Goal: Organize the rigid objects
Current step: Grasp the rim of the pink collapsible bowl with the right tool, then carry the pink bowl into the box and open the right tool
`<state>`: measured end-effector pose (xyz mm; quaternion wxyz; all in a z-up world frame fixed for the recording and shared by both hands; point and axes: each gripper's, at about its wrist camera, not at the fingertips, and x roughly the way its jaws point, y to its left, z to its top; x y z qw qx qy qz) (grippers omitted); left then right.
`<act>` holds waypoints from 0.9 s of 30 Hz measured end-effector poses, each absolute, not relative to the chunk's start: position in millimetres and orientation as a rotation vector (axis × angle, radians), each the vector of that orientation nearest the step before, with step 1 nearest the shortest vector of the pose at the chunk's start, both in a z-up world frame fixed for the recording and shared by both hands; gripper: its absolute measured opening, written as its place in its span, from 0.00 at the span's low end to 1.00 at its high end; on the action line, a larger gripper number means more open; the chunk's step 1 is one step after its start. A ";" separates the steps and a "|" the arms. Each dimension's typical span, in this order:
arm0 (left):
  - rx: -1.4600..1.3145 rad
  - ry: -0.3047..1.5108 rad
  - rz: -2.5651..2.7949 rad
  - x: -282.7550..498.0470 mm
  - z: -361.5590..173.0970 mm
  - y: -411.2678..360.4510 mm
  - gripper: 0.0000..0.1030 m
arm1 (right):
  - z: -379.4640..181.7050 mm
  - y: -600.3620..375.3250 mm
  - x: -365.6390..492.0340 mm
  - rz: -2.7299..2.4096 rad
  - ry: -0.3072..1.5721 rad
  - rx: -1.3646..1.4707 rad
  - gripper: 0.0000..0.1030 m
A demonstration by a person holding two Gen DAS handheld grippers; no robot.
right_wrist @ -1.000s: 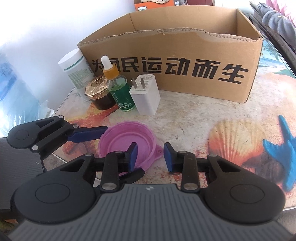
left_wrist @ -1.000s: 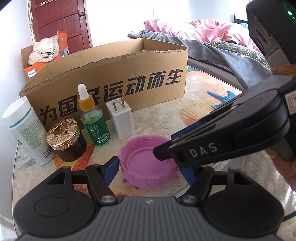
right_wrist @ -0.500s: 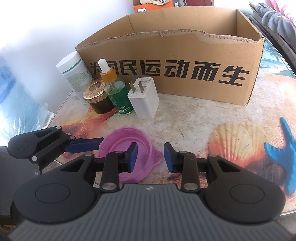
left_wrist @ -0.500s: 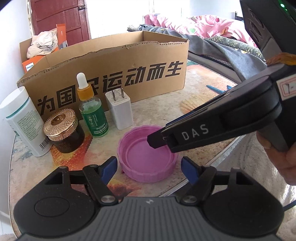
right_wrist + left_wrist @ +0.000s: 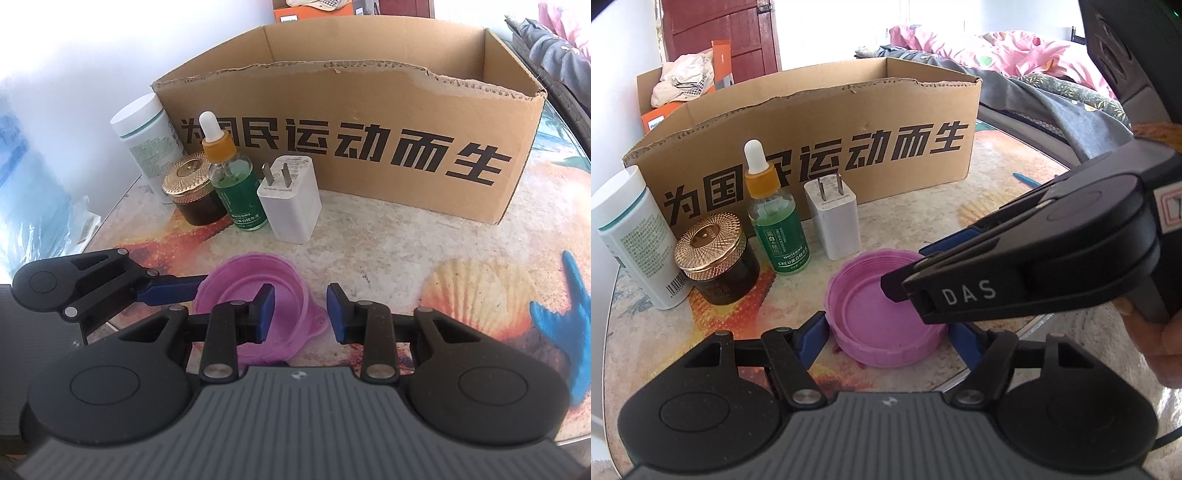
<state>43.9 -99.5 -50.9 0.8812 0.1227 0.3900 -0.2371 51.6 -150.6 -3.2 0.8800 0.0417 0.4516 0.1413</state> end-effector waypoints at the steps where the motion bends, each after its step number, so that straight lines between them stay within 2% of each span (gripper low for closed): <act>1: 0.254 0.813 -0.496 43.6 -50.8 -99.1 0.70 | -3.2 -150.0 51.5 0.292 0.942 0.080 0.27; 27: 0.238 0.717 -0.490 25.4 -18.8 -92.9 0.70 | 30.1 -147.8 36.0 0.286 0.881 0.044 0.26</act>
